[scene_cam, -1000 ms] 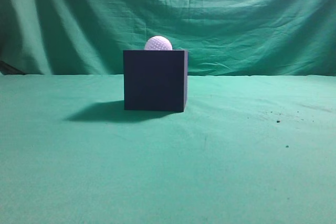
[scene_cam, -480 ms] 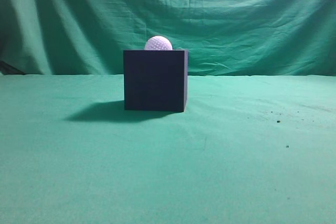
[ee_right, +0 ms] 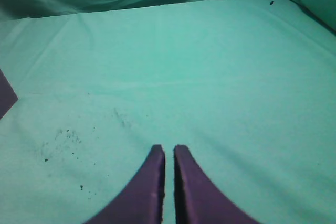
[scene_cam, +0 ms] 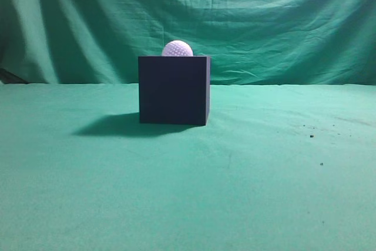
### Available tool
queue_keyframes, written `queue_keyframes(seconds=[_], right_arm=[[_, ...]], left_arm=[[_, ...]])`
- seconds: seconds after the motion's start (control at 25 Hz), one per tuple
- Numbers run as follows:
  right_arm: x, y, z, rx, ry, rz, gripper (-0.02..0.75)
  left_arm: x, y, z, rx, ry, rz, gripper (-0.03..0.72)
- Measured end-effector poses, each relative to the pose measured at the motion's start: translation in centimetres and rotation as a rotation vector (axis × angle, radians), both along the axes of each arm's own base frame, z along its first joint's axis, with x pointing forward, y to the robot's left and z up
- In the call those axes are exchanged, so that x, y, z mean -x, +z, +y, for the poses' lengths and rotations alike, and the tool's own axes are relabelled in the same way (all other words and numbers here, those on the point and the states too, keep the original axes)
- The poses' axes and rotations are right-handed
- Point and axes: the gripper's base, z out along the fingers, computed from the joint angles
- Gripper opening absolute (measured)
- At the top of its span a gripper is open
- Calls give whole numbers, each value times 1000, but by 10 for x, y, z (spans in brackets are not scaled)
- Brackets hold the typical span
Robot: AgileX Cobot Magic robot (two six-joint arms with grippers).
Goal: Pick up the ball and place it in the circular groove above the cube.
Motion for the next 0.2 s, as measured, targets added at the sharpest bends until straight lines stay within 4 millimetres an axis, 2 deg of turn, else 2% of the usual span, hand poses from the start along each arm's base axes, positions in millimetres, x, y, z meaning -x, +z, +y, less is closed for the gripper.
queue_keyframes(seconds=[0.2], right_arm=[[0, 0, 0, 1, 0, 0, 0]], left_arm=[[0, 0, 0, 0, 0, 0, 0]])
